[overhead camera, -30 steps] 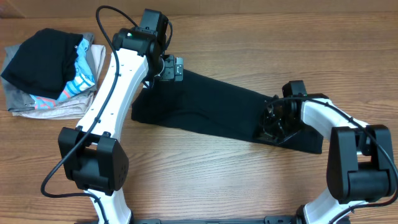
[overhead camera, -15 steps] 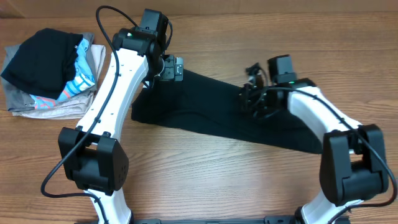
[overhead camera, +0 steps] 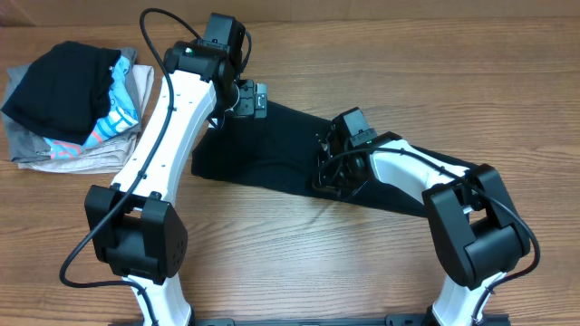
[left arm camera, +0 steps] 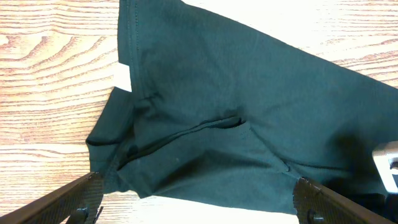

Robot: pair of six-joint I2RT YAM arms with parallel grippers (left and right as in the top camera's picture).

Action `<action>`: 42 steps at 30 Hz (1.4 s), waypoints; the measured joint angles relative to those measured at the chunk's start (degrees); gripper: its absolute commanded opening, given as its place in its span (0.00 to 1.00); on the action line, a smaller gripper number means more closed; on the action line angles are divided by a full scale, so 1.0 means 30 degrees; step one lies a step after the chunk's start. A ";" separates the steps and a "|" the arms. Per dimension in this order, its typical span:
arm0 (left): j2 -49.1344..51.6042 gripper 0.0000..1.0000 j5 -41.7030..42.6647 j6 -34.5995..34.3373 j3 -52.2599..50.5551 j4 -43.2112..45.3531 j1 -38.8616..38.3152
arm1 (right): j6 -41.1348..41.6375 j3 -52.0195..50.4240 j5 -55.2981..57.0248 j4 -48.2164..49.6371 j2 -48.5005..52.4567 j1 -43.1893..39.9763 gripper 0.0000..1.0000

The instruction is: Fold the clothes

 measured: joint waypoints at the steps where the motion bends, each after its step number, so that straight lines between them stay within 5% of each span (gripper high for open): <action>1: -0.0007 1.00 0.0000 0.0000 0.0000 -0.0007 0.0000 | 0.0015 0.0000 0.0051 0.0000 0.0000 0.0007 0.07; 8: 0.0000 1.00 0.0000 0.0000 0.0000 0.0000 0.0000 | -0.0175 0.0306 -0.0299 -0.2579 -0.0408 -0.1224 0.11; 19: 0.0000 1.00 0.0000 0.0000 0.0000 0.0000 0.0000 | -0.2448 0.2178 0.3665 -1.0375 -0.4881 -0.9479 0.28; 25: 0.0000 1.00 0.0000 0.0000 0.0000 -0.0007 0.0000 | -0.2339 0.1348 0.6156 -0.9143 -0.4510 -1.1912 0.49; 42: 0.0000 1.00 0.0000 0.0000 0.0000 -0.0007 0.0000 | -0.0328 -0.1231 0.9930 -0.6382 -0.3045 -1.3238 0.61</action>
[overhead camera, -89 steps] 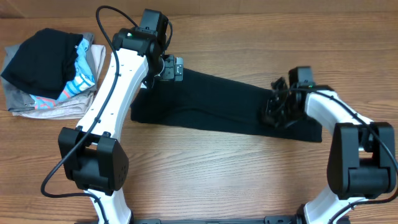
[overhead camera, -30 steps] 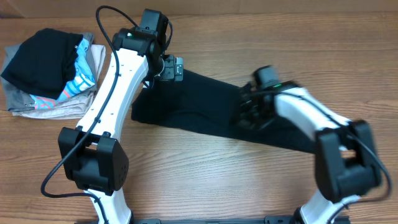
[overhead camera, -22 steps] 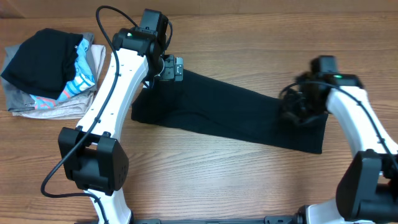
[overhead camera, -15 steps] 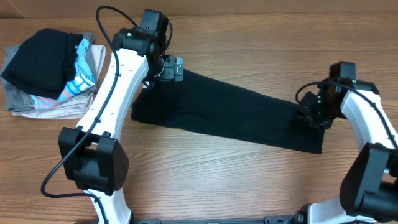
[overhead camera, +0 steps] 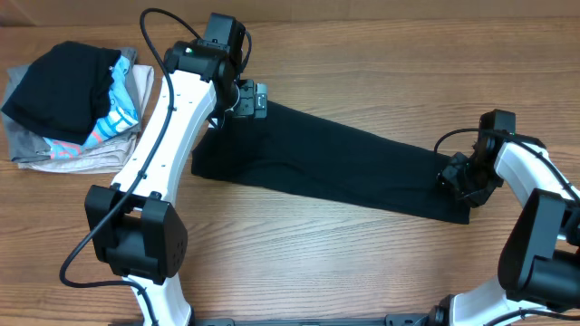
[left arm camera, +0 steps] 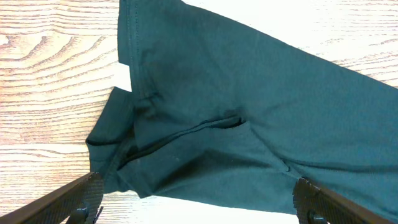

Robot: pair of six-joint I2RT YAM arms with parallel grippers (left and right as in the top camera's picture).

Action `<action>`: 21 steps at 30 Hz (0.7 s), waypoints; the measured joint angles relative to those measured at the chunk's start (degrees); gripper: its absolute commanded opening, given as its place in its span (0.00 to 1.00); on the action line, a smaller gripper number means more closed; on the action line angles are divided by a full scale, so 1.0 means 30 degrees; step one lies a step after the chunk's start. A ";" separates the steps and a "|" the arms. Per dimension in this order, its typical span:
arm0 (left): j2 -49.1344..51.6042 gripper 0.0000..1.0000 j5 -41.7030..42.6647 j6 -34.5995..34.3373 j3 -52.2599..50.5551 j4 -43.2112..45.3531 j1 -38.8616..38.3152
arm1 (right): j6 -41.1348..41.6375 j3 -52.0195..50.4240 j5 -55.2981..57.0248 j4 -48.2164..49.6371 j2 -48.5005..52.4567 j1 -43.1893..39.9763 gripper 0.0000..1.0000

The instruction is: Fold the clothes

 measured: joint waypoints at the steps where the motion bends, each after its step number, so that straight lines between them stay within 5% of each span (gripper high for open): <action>1: 0.0000 1.00 0.0000 0.0000 0.0000 0.0000 0.0000 | 0.0036 0.0000 0.0000 0.0022 0.0000 0.0000 0.61; 21: 0.0000 1.00 0.0000 0.0000 0.0000 0.0000 0.0000 | 0.0087 0.1945 0.0080 -0.3723 0.0240 -0.0641 0.66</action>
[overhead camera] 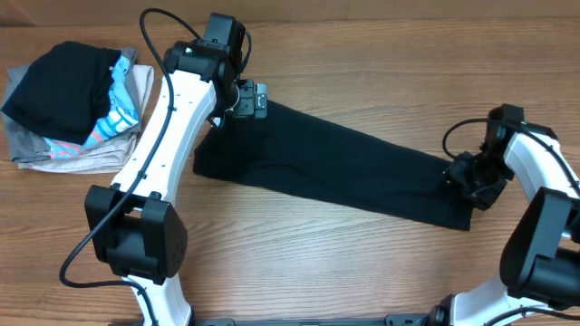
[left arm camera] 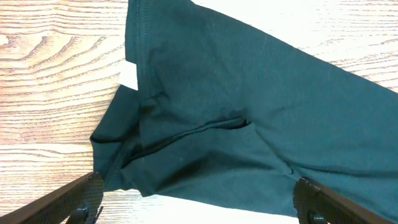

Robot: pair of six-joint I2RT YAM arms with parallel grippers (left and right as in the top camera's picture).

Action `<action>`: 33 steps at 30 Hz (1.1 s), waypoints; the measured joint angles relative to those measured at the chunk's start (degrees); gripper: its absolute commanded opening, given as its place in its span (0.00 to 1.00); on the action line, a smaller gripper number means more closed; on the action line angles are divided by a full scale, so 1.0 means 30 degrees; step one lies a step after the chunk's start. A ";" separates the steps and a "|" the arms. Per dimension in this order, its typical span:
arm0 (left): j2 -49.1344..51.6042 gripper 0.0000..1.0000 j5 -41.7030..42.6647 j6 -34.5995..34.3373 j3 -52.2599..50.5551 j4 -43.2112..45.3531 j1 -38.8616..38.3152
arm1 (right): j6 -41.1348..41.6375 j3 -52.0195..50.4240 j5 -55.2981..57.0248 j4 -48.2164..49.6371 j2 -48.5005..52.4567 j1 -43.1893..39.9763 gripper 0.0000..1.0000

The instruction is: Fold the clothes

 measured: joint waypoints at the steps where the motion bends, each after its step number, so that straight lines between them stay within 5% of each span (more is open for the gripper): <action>1: 0.0000 1.00 0.0000 0.0000 0.0000 0.0007 0.0000 | 0.0036 0.0000 0.0080 0.0102 0.0000 -0.0219 0.66; 14: 0.0000 1.00 0.0000 0.0000 0.0000 0.0000 0.0000 | 0.0160 -0.2433 -0.0299 0.2929 -0.0175 -0.1523 0.64; 21: 0.0000 1.00 0.0000 0.0000 0.0000 0.0007 0.0000 | 0.0022 -0.2943 -0.0933 0.3687 -0.0539 -0.1486 0.06; 33: 0.0000 1.00 0.0000 0.0000 0.0000 0.0000 0.0000 | -0.0248 0.0000 -0.1035 0.2033 0.0160 -0.3257 0.04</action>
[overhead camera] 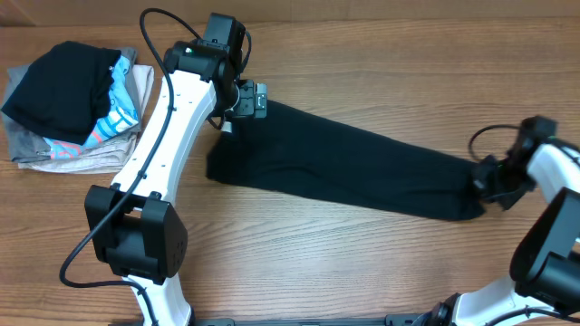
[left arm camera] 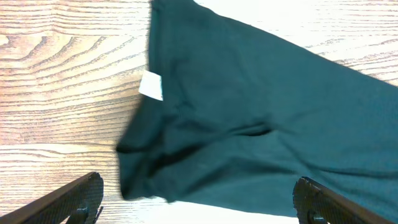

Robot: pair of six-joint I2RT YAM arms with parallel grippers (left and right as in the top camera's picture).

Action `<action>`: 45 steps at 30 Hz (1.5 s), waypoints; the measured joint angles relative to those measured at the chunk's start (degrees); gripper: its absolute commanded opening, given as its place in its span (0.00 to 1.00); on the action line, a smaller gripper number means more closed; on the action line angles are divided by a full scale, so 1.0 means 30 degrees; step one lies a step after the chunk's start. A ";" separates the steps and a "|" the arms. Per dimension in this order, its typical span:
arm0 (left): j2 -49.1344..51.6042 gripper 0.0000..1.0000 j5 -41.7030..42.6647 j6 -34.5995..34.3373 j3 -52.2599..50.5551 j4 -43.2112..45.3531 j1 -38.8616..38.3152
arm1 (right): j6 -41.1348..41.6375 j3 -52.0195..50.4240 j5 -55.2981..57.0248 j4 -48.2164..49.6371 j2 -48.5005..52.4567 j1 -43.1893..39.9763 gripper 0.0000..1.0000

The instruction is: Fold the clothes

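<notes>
A dark green garment [overhead camera: 344, 172] lies stretched in a long band across the wooden table [overhead camera: 362, 54]. At its far right end my right gripper [overhead camera: 492, 187] is shut on the cloth. Over the garment's upper left corner hovers my left gripper [overhead camera: 248, 100], open. In the left wrist view the garment [left arm camera: 261, 106] shows a white tag [left arm camera: 150, 86] and a rumpled left edge. My left gripper [left arm camera: 199, 208] stands wide apart there, its fingertips [left arm camera: 81, 198] above the cloth and holding nothing.
A pile of clothes [overhead camera: 63, 100], black on top with blue-patterned and grey pieces under it, sits at the table's left edge. Bare wood lies in front of the garment and behind it.
My right gripper has moved further right with the garment's end. The whole garment has shifted right; its tag and left edge sit further right under the still left gripper.
First my right gripper was at the garment's middle, over the cloth. Then it was at the right end with the garment drawn out long. After that it stood further right each time, and the garment has slid right with it. The left arm stayed put, open.
</notes>
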 measured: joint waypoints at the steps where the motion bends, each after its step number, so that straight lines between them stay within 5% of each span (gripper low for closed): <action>1: 0.0000 1.00 0.0000 0.0000 0.0000 0.0007 0.0000 | -0.0102 0.0816 0.0058 -0.0634 0.0015 -0.0328 0.04; 10: 0.0000 1.00 0.0000 0.0000 0.0000 0.0000 0.0000 | -0.1297 0.7563 -0.0073 -0.4976 0.0044 -0.0976 0.06; 22: 0.0000 1.00 0.0000 0.0000 0.0000 0.0000 0.0000 | -0.2506 0.8400 -0.2929 -0.7278 0.0044 0.4291 0.07; 33: 0.0000 1.00 0.0000 0.0000 0.0000 0.0007 0.0000 | -0.2725 0.5523 -0.3424 -0.3723 0.0044 0.8859 0.10; 45: 0.0000 1.00 0.0000 0.0000 0.0000 0.0000 0.0000 | -0.2266 0.2499 -0.5770 0.1792 0.0051 1.0863 0.13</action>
